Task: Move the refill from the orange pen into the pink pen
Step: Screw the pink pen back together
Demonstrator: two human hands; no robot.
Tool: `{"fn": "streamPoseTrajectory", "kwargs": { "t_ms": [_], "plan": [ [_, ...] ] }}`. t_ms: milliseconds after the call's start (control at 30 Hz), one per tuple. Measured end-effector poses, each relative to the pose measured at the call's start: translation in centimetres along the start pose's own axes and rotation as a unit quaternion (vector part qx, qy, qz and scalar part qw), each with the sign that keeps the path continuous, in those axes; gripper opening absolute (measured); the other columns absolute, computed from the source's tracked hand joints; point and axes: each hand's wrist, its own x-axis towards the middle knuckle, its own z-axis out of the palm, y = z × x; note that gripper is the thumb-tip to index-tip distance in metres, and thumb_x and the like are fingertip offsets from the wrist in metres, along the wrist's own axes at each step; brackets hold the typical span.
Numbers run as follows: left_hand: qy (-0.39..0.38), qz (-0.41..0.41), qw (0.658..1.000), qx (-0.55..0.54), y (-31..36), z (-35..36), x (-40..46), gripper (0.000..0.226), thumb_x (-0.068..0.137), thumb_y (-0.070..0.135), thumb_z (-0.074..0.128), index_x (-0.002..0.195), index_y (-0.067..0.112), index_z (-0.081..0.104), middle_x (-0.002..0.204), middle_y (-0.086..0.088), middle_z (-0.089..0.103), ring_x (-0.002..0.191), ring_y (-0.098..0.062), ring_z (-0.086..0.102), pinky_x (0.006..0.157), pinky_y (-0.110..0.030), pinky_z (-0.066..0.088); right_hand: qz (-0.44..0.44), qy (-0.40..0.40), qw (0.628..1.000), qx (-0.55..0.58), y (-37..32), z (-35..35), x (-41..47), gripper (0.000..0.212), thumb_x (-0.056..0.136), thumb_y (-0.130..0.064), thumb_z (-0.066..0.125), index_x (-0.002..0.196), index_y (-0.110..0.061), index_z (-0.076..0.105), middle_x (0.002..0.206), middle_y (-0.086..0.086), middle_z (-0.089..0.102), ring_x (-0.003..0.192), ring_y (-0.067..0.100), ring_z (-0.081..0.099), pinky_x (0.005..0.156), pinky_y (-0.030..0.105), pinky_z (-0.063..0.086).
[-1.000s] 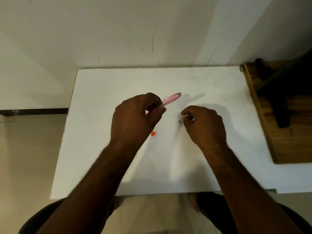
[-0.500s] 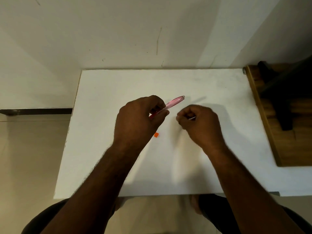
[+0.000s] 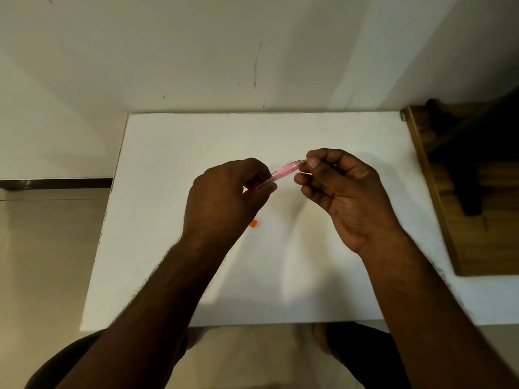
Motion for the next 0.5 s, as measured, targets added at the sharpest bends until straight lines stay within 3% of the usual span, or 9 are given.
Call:
{"fn": "streamPoseTrajectory", "kwargs": {
  "t_ms": [500],
  "plan": [
    [-0.008, -0.002, 1.000, 0.002, -0.19, -0.14, 0.02, 0.011, 0.086, 0.042, 0.072, 0.090, 0.031, 0.071, 0.082, 0.014, 0.073, 0.080, -0.008, 0.070, 0.073, -0.038, 0.055, -0.012, -0.006, 1.000, -0.026, 0.44, -0.13, 0.20, 0.010, 0.092, -0.011, 0.071, 0.099, -0.017, 0.076, 0.092, 0.003, 0.080, 0.085, 0.021, 0.077, 0.077, 0.028, 0.059]
  ]
}}
